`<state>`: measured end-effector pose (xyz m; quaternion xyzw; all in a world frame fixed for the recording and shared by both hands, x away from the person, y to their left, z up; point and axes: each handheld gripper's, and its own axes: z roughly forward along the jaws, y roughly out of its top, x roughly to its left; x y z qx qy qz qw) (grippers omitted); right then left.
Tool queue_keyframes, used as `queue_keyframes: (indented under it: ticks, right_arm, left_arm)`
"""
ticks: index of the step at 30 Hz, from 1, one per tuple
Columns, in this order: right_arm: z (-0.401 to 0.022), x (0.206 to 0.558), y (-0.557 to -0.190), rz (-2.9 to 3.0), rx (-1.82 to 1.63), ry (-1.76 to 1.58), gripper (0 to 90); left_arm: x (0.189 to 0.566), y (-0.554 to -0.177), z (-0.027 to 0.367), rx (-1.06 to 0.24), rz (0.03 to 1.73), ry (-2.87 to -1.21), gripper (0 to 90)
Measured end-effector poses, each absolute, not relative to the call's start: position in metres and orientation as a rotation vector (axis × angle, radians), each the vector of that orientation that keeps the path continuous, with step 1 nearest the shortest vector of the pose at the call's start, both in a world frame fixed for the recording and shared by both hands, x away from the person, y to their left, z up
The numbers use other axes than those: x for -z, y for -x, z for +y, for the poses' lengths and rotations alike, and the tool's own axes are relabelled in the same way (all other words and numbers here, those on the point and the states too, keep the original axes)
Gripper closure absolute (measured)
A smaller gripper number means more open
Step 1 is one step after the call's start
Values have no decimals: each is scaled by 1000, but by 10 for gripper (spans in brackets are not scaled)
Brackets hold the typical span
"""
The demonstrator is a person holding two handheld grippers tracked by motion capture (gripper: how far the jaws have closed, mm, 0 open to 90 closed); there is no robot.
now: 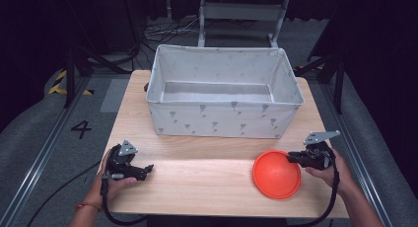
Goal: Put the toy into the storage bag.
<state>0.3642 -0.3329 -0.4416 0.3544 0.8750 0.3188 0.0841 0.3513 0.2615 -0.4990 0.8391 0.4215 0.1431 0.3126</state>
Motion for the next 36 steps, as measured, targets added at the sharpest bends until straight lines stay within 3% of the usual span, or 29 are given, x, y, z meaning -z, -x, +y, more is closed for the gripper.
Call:
queue_keyframes:
  ticks: [17, 36]
  right_arm:
    - [-288, 376, -338, 2620, -780, -687, 823]
    - [-302, 307, -326, 2515, -766, -624, 825]
  left_arm:
    - [499, -351, 262, -378, 1112, -2214, 1]
    - [499, -351, 262, -378, 1112, -2214, 1]
